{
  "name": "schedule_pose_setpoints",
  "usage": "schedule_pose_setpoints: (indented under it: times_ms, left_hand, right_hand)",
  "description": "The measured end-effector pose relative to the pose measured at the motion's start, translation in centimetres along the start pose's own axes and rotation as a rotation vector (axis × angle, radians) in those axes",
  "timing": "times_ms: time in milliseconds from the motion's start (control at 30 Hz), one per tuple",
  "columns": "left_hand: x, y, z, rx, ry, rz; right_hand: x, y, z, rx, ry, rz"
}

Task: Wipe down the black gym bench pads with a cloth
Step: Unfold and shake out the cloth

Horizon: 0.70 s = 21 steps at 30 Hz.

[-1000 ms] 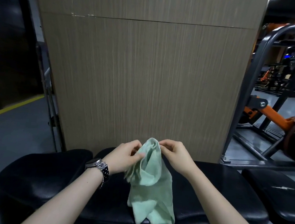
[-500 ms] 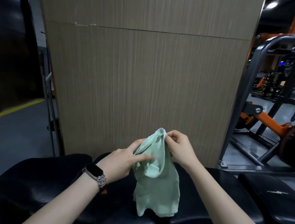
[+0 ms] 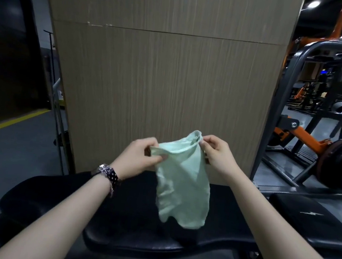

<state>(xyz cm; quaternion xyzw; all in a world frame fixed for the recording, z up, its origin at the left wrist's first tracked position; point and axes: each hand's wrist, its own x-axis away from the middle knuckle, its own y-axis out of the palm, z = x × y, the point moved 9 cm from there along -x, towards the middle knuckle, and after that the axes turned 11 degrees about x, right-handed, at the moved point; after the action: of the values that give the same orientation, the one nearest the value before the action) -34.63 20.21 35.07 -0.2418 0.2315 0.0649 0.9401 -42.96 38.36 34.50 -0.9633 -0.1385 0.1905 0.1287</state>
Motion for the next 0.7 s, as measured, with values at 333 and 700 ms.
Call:
schedule_pose_setpoints:
  times_ms: [333,700]
  left_hand:
    - [-1.6,-3.6,6.4,0.552,-0.213,0.118]
    - [-0.4,-6.2,9.9,0.643,-0.354,-0.032]
  right_hand:
    - [1.4,0.4,-6.3,-0.404,0.017,-0.165]
    - [1.3,1.1,-13.0,-0.484,-0.044,-0.144]
